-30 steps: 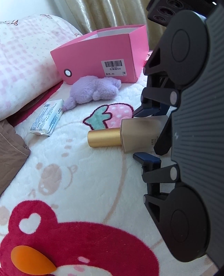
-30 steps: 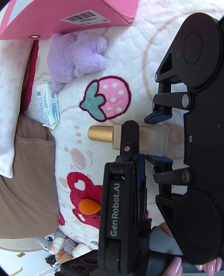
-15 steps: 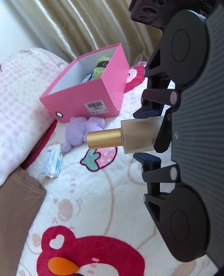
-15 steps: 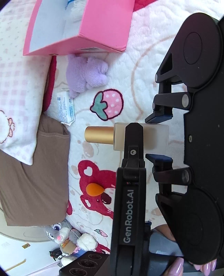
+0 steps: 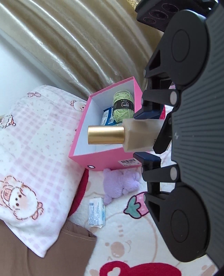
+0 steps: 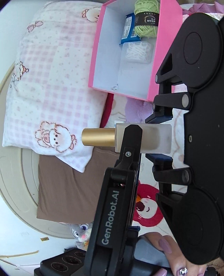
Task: Organize objects
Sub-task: 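Carry the foundation bottle with the left gripper into the pink box, then lower the bottle beside the swab box and open the left gripper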
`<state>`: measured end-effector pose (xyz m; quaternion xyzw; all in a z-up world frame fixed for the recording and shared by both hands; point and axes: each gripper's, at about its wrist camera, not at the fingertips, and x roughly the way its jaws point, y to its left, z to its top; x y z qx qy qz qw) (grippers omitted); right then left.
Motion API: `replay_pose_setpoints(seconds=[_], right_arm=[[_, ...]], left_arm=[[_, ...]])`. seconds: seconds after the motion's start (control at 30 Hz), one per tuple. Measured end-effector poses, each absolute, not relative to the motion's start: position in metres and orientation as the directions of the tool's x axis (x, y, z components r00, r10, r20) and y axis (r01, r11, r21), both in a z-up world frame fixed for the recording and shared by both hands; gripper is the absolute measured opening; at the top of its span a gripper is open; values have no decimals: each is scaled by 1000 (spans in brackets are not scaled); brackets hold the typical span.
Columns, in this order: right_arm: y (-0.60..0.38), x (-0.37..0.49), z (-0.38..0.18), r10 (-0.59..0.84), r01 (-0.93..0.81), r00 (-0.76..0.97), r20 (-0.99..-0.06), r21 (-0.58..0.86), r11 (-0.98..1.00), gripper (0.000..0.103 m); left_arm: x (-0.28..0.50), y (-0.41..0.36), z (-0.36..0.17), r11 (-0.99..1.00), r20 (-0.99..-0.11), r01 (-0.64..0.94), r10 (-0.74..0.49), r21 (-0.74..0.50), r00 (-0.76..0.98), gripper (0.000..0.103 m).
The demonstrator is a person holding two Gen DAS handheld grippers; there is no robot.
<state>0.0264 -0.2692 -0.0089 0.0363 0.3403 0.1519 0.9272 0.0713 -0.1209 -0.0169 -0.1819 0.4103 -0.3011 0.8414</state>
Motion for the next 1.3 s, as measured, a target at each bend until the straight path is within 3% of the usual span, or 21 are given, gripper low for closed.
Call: replay_pose_setpoints(seconds=[0.2, 0.37, 0.7, 0.87, 0.97, 1.2, 1.3], right_arm=[[-313, 53, -2, 270, -165, 745, -610, 225, 960, 40], [-341, 92, -14, 240, -100, 698, -675, 240, 966, 40], [-397, 146, -74, 350, 43, 608, -712, 470, 882, 40], [-397, 157, -88, 340, 35, 598, -726, 447, 894, 40], [-401, 161, -93, 338, 38, 584, -738, 440, 897, 40], [-398, 175, -101, 359, 41, 554, -751, 455, 889, 40], [-388, 179, -100, 318, 30, 542, -778, 396, 918, 40]], left_arm=[[114, -173, -2, 763, -630, 354, -646, -541, 431, 40], [154, -221, -7, 807, -718, 327, -589, -492, 372, 40], [206, -281, -52, 897, -853, 302, -414, -324, 316, 38], [218, -293, -62, 891, -874, 355, -392, -284, 286, 35], [221, -297, -62, 880, -880, 386, -392, -275, 266, 24], [229, -309, -71, 877, -886, 408, -380, -254, 266, 21], [233, -305, -73, 881, -876, 375, -400, -287, 269, 21]])
